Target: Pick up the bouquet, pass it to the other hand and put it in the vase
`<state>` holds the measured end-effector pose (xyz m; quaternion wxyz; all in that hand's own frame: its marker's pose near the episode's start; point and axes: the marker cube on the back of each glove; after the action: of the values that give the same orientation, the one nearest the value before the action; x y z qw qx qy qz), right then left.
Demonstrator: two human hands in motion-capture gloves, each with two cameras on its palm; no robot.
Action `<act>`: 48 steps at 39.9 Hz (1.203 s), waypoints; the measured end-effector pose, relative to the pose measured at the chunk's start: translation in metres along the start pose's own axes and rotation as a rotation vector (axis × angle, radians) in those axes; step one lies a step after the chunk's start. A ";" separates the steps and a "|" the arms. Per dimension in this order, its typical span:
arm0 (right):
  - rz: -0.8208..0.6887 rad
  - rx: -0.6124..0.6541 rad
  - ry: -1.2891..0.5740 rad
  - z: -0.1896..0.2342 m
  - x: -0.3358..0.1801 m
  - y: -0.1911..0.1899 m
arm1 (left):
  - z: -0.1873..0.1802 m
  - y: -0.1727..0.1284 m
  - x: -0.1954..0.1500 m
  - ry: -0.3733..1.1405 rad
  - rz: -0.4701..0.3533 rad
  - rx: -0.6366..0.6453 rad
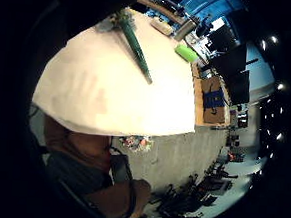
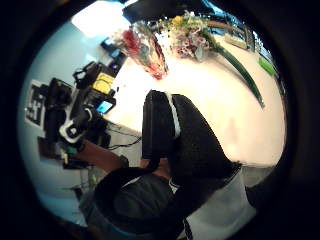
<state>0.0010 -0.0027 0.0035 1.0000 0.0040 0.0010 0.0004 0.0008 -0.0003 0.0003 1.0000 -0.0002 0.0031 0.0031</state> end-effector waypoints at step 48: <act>0.171 -0.005 0.030 0.002 0.110 -0.019 | 0.006 -0.006 -0.011 -0.002 -0.013 -0.028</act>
<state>0.1115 -0.0217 0.0053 0.9962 0.0018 0.0157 0.0859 -0.0097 -0.0065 0.0061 0.9999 -0.0140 0.0023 -0.0036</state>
